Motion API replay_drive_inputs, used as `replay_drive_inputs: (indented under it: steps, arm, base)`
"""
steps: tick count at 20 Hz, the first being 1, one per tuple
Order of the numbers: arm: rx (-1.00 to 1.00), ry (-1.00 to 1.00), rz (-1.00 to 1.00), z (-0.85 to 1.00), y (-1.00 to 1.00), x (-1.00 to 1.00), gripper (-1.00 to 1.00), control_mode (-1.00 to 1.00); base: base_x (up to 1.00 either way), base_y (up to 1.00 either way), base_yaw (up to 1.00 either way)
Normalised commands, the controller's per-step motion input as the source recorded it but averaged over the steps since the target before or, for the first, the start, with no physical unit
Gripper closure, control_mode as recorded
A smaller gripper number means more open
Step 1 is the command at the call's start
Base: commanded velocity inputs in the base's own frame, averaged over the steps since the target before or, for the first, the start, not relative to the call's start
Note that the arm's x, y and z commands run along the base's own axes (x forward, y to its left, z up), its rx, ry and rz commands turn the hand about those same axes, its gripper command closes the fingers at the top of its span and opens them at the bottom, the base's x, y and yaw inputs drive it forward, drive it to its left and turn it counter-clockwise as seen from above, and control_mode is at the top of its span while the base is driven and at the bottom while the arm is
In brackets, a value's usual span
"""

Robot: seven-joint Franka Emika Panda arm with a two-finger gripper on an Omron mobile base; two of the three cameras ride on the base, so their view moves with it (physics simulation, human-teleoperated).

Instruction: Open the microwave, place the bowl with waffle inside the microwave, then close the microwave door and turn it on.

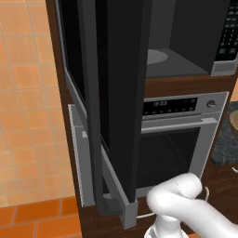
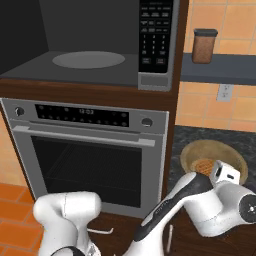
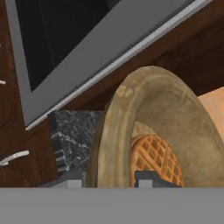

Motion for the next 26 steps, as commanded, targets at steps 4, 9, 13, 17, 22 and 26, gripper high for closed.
replay_drive_inputs:
  steps: [4, 9, 13, 17, 22, 26]
  arm:
    - [0.0, -0.11, 0.0, 0.74, 0.39, -0.9, 1.0, -1.0]
    - [-0.03, -0.1, 0.0, 0.79, 0.6, -0.87, 1.0, -1.0]
    - [-0.13, -0.09, 0.0, 0.74, 0.78, -0.83, 1.0, -1.0]
    - [-0.16, -0.05, 0.0, 0.57, 0.96, -0.78, 1.0, -1.0]
    - [-0.14, -0.04, 0.01, 0.51, 1.0, -0.31, 1.0, -1.0]
    - [-0.07, 0.01, 0.07, 0.56, 0.92, -0.01, 1.0, -1.0]
  base:
    - [0.0, 0.0, 0.0]
    - [0.0, 0.0, 0.0]
    - [0.0, 0.0, 0.0]
    - [0.0, 0.0, 0.0]
    - [0.0, 0.0, 0.0]
    - [0.0, 0.0, 0.0]
